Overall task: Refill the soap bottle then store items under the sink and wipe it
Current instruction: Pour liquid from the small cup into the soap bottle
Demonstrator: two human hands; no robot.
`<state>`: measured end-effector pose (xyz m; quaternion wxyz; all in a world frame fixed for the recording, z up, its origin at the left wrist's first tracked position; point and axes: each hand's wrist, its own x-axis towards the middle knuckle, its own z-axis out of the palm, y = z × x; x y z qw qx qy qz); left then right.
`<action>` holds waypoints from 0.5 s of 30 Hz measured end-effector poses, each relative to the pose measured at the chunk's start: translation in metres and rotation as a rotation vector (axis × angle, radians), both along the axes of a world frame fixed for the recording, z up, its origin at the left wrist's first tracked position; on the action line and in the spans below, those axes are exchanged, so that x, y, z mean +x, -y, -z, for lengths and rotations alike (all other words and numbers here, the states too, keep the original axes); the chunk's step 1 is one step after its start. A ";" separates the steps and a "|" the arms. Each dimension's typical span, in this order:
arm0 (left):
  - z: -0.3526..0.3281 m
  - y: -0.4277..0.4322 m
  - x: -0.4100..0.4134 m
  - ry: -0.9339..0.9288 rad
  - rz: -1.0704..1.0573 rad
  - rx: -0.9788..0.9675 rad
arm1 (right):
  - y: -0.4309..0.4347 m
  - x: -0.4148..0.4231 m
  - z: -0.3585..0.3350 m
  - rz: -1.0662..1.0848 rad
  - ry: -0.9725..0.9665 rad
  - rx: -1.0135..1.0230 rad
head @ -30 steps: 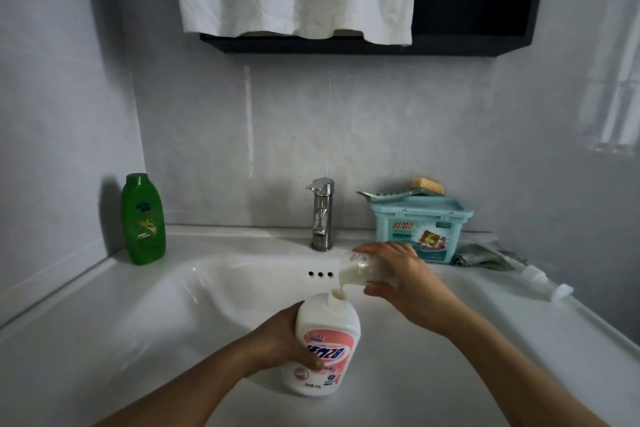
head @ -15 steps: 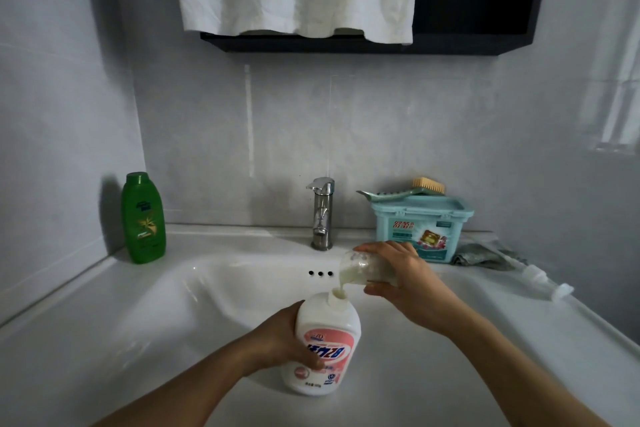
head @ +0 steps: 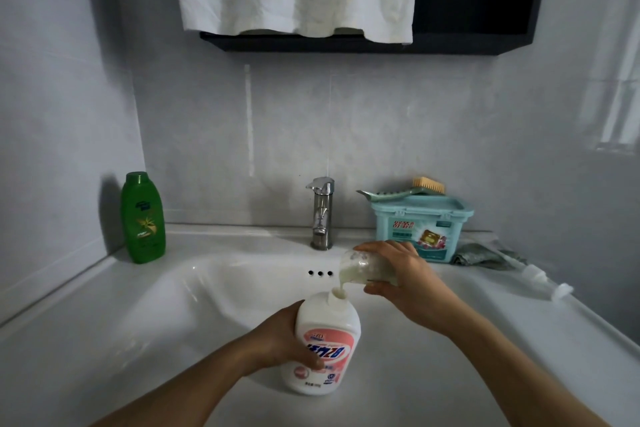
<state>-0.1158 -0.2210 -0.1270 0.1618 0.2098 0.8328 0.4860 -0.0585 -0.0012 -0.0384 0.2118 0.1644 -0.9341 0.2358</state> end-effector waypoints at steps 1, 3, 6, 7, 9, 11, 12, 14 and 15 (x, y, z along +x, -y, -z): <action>0.000 0.000 0.000 0.000 -0.001 0.003 | 0.000 0.000 0.000 0.000 0.000 -0.001; 0.000 0.000 0.000 0.003 -0.003 0.004 | 0.000 0.000 0.000 0.000 0.002 -0.004; -0.001 0.000 0.000 0.003 0.001 0.000 | 0.000 -0.001 0.000 0.002 0.006 -0.006; -0.001 0.000 0.001 0.003 0.002 -0.004 | 0.000 -0.001 0.000 0.001 0.005 -0.006; -0.001 -0.001 0.001 0.001 0.000 -0.008 | 0.000 -0.001 0.001 -0.003 -0.001 -0.003; -0.001 -0.001 0.001 -0.001 -0.004 -0.006 | -0.001 -0.001 0.001 -0.005 -0.005 -0.004; -0.001 -0.001 0.001 -0.002 -0.004 -0.003 | -0.001 -0.001 0.001 -0.006 -0.006 -0.006; -0.003 -0.001 0.002 -0.002 0.001 -0.002 | -0.001 -0.002 0.001 -0.004 -0.007 -0.004; -0.003 -0.001 0.002 -0.002 0.001 -0.003 | -0.001 -0.002 0.001 -0.001 -0.006 -0.002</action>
